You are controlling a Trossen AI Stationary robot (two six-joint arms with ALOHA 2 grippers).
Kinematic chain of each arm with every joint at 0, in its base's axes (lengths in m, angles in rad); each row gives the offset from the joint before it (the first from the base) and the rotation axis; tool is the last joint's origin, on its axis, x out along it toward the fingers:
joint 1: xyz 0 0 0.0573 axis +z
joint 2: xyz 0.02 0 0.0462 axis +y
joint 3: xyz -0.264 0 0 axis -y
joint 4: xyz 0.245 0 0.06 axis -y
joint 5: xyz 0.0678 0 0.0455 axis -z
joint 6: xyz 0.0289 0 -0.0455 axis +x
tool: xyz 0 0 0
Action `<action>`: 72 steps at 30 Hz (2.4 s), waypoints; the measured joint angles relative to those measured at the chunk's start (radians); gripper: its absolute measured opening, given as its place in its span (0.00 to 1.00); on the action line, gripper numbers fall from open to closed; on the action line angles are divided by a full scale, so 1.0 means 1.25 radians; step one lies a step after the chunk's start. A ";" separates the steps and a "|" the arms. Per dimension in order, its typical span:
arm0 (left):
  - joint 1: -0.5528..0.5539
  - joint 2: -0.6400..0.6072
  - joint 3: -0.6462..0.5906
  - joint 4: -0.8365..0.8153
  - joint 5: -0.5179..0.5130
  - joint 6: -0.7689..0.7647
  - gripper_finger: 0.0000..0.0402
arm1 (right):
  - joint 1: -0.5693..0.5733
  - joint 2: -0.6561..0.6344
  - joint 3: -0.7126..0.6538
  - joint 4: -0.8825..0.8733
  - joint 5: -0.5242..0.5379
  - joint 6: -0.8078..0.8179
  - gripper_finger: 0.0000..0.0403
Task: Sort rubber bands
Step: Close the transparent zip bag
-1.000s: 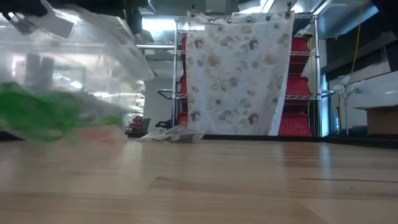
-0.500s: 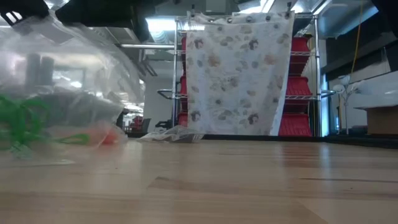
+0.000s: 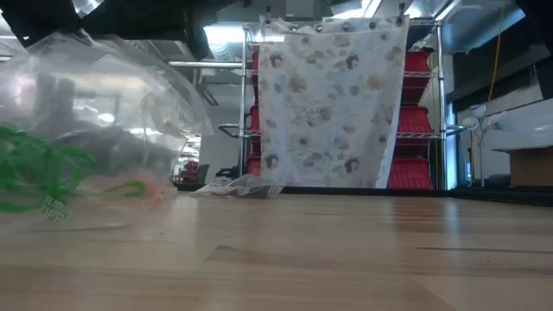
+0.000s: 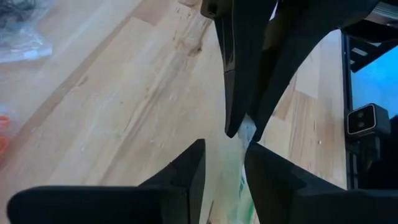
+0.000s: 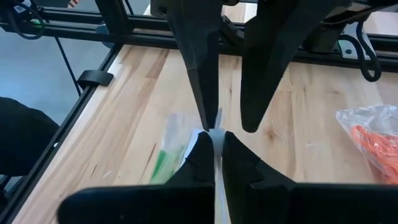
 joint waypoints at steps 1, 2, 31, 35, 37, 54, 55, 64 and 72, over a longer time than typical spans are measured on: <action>-0.001 0.000 0.000 0.000 0.000 0.000 0.26 | 0.000 0.000 0.000 0.000 0.000 0.000 0.01; -0.001 0.000 0.000 0.000 0.000 0.000 0.26 | 0.000 0.000 0.000 0.001 0.000 0.000 0.01; 0.015 -0.028 -0.018 0.029 0.015 0.035 0.22 | 0.000 -0.001 -0.001 -0.001 0.001 -0.003 0.01; 0.016 -0.027 -0.018 0.038 0.014 0.055 0.13 | 0.000 -0.001 -0.001 0.000 0.001 -0.003 0.01; 0.016 -0.022 -0.018 0.038 0.012 0.056 0.06 | -0.001 -0.001 -0.001 -0.003 0.006 -0.003 0.01; 0.017 0.043 -0.019 -0.061 -0.150 -0.026 0.00 | 0.002 0.000 0.002 -0.133 0.045 0.189 0.01; 0.018 0.043 -0.017 -0.072 -0.150 -0.035 0.00 | 0.003 0.000 0.001 -0.149 0.036 0.191 0.01; 0.017 0.040 -0.012 -0.036 -0.098 -0.009 0.01 | 0.002 0.000 0.001 -0.185 0.030 0.187 0.01; 0.017 0.040 -0.032 0.097 -0.034 0.038 0.14 | 0.002 -0.001 0.000 -0.141 0.023 0.142 0.01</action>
